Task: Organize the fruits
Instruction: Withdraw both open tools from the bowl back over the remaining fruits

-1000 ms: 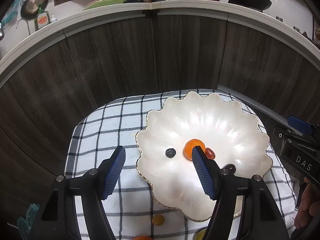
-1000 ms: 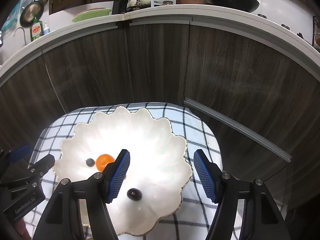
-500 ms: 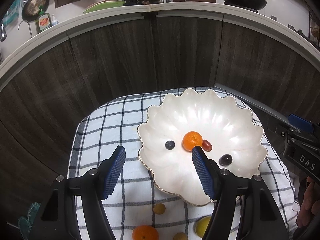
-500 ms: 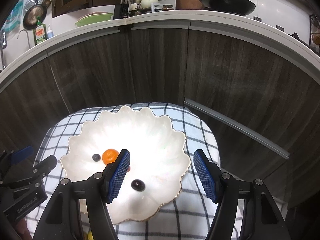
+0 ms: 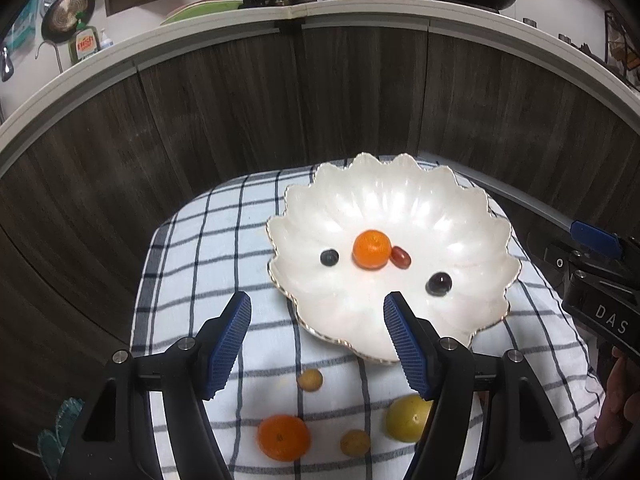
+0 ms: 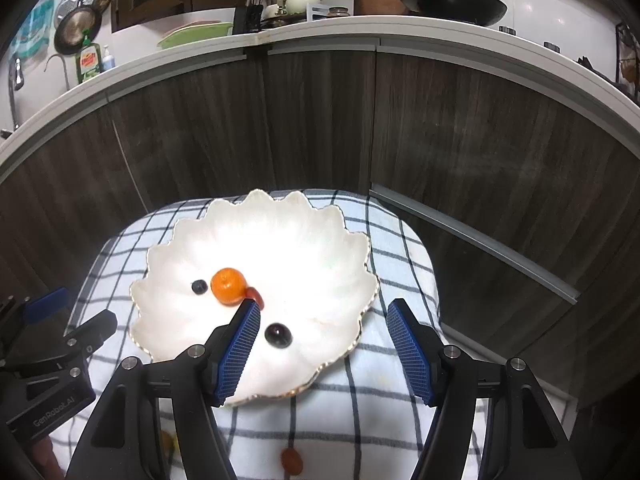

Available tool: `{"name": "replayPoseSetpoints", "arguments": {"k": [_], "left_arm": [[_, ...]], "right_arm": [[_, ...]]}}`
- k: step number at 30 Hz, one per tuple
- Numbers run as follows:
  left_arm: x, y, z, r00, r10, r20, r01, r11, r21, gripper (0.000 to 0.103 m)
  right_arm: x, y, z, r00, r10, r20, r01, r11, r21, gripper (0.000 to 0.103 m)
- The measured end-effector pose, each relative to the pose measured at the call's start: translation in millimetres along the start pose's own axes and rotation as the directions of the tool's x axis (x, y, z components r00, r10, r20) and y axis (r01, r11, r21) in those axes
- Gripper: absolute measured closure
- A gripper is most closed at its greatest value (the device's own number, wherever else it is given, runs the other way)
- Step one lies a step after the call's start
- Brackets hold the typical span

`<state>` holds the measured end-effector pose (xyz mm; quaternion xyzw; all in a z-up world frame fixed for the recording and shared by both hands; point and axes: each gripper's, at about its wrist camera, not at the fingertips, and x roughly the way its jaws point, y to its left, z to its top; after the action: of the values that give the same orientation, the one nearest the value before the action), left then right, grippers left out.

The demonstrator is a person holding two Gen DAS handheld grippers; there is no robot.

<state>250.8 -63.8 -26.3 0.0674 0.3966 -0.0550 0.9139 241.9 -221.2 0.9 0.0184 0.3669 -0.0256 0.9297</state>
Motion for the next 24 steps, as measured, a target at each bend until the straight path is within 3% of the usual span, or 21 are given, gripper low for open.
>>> {"name": "replayPoseSetpoints", "arguments": {"k": [24], "left_arm": [[-3,-4,-54,0.999,-0.015,-0.038,0.016,1.000,0.004,0.035]], "right_arm": [[-7,6,-48,0.998,0.043,-0.049,-0.045,0.998,-0.040,0.036]]}}
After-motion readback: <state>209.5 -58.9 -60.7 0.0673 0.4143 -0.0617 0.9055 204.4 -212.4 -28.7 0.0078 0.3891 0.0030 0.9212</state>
